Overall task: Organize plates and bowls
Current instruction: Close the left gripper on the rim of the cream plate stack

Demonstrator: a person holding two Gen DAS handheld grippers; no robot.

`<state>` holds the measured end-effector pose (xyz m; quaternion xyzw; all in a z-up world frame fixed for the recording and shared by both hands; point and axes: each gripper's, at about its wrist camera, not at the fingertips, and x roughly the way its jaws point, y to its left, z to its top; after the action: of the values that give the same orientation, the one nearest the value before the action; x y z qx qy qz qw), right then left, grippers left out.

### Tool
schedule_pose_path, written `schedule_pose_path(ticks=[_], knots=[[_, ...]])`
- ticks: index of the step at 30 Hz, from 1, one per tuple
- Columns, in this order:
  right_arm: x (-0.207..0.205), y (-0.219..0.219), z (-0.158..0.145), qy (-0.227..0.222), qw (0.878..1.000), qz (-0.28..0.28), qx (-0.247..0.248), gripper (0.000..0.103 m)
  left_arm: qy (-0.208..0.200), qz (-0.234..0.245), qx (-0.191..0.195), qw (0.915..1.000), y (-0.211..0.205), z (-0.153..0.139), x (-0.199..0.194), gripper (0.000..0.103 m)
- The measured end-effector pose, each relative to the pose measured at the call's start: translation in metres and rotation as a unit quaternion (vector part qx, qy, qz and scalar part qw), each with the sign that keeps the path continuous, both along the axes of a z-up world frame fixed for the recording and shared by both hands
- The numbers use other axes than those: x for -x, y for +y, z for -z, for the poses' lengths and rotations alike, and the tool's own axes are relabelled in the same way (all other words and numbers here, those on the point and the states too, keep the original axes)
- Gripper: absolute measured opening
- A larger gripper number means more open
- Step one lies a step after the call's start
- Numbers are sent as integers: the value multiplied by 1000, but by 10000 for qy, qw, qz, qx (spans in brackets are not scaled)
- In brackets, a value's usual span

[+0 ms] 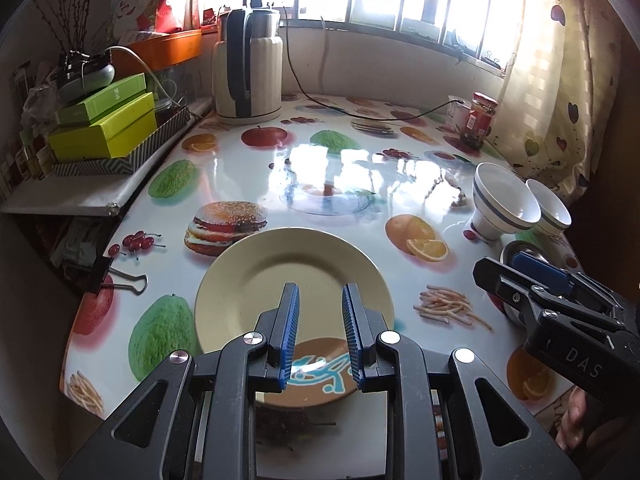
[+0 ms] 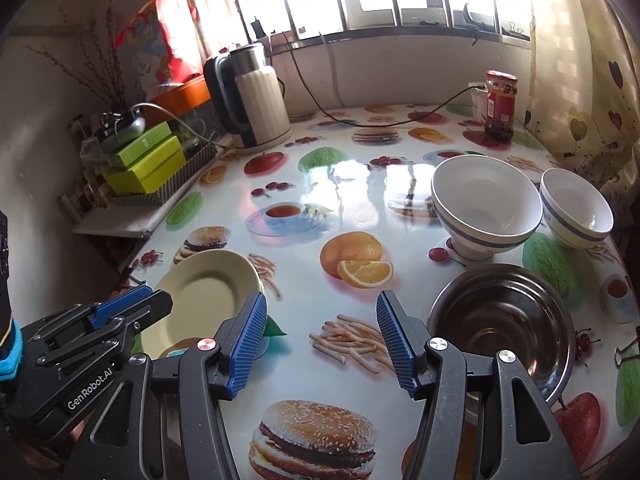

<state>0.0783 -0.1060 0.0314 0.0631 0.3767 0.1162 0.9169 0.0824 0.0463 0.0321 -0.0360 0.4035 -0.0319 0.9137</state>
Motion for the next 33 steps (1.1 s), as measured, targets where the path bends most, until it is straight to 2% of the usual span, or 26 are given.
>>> schedule_pose_path(ticks=[3,6,11,15,18,20,21,31,33], knots=[[-2,-3,4,70,9999,38,-77,58,65,-80,42,9999,7,4,-2,23],[-8,1,12,207,9996,-63,-192,58,109,-187,261,9994,25,8,-3,23],[-23,24,29,452,9970,-553,-313,58,385,-640,425,9963,65,26,-1,23],[-36,40,44,715,9938,-756,-403,58,455,-880,598,9933,91,35,0,23],[-42,47,52,849,9919,-844,-419,58,585,-804,996,9900,101,42,-3,24],[-46,51,58,957,9907,-876,-413,58,652,-777,1026,9895,101,46,-6,36],[-48,52,60,1007,9899,-898,-429,58,658,-768,1075,9890,101,48,-6,37],[-59,62,67,1156,9839,-1167,-708,58,878,-581,1388,9847,96,60,-20,39],[-62,64,68,1195,9819,-1240,-788,52,894,-581,1505,9828,99,61,-23,39]])
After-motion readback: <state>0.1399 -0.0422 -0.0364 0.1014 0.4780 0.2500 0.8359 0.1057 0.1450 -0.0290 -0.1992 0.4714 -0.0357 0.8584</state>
